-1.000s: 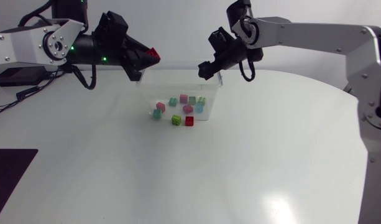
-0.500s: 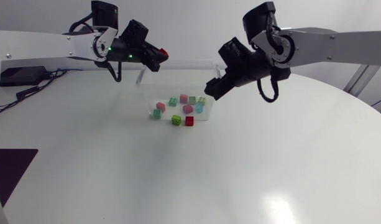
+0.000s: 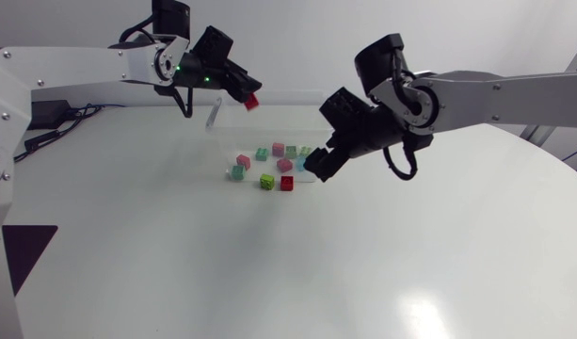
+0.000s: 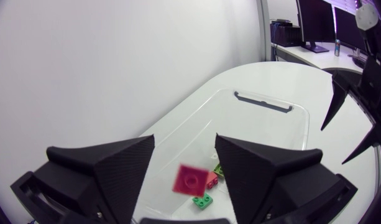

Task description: Place the duplo bricks in the container

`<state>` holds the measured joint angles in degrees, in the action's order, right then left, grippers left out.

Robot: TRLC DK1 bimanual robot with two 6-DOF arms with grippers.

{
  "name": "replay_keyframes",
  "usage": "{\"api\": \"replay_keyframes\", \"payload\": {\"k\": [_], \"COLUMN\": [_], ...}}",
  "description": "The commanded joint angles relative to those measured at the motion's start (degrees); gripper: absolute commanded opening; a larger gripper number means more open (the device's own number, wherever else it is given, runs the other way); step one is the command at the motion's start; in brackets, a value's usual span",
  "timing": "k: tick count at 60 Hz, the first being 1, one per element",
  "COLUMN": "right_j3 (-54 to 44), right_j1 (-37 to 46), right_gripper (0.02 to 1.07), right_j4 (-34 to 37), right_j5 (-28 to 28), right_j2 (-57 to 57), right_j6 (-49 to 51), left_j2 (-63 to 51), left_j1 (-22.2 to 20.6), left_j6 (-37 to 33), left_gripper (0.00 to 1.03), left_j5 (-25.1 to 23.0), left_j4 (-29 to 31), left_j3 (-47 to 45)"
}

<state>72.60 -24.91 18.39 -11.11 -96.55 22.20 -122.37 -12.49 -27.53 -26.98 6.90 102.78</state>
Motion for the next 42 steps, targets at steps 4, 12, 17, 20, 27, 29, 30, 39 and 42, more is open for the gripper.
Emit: {"api": "replay_keyframes", "payload": {"k": [4,12,17,20,27,29,30,39,42], "right_j3": [-0.88,-0.18,0.09,0.62,1.93,2.37,2.55,5.89,7.12], "right_j1": [-1.46,-1.46,-1.81,-1.90,-2.34,-2.69,-2.78,-3.48,-3.57], "right_gripper": [1.00,1.00,1.00,1.00,0.99,0.99,0.99,0.99,0.99], "right_j4": [-1.17,-1.61,-1.61,-1.61,-1.43,-1.34,-1.25,-0.81,-0.20], "right_j5": [0.92,0.57,-0.31,-0.84,-1.89,-1.89,-1.89,-1.81,-1.81], "right_j2": [-3.82,-6.72,-7.95,-9.00,-11.38,-12.17,-12.52,-16.83,-18.14], "right_j6": [3.03,4.17,5.31,5.84,7.51,8.04,8.21,9.09,9.44], "left_j2": [2.13,6.44,10.13,12.50,18.57,20.76,21.38,27.00,28.24], "left_j1": [0.36,1.50,2.03,2.21,2.91,3.17,3.26,4.14,4.84], "left_j6": [0.99,0.90,0.19,-0.16,-2.44,-3.32,-3.50,-8.07,-9.47], "left_gripper": [0.97,0.98,0.98,0.98,0.98,0.98,0.98,0.98,0.98], "left_j5": [-0.09,-0.18,-1.14,-2.11,-4.13,-4.75,-4.83,-5.36,-6.06], "left_j4": [0.14,-0.04,-0.13,-0.13,-0.13,-0.13,-0.13,0.22,0.49], "left_j3": [-0.39,-4.08,-7.86,-10.23,-17.00,-19.46,-20.17,-28.95,-31.50]}}
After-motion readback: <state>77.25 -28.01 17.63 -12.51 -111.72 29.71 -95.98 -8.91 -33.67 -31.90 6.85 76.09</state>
